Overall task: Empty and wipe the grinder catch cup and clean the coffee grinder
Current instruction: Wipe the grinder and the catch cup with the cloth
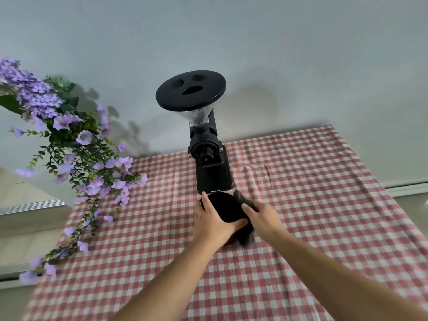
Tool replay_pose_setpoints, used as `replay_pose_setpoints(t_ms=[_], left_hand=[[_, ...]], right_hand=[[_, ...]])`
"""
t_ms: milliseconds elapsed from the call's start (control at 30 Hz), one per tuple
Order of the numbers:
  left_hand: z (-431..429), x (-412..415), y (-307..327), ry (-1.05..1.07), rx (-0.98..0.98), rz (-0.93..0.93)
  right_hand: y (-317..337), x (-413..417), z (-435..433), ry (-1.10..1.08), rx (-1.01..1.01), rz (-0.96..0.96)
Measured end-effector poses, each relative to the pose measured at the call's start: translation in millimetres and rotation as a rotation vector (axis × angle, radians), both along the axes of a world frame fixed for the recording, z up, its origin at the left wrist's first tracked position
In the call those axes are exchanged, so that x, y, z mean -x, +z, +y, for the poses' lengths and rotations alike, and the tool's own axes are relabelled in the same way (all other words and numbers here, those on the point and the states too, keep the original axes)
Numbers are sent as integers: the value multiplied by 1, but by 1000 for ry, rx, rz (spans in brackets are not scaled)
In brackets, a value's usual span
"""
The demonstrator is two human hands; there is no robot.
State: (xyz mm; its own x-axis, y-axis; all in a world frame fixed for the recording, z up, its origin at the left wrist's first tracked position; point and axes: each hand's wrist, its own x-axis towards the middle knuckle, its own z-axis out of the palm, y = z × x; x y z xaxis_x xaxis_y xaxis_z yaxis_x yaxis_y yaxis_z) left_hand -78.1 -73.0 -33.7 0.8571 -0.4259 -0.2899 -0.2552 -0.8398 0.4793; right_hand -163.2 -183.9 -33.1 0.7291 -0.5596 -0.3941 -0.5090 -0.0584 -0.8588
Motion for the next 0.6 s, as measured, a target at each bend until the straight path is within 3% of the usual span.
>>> replay_pose_setpoints(t_ms=[67,267,467,600], left_hand=[[-2,-1,-1,11,-6,18],[2,-29,3,-269,-46,104],[19,-44,18,-542,-82,248],[17,-31,9,-253,-20,244]], right_hand=[[-9,6,0,-9,-49,51],[26,-14,-17,-3,-19,-166],[-9,3,-1,26,-50,35],[9,-9,-16,-21,-87,-102]])
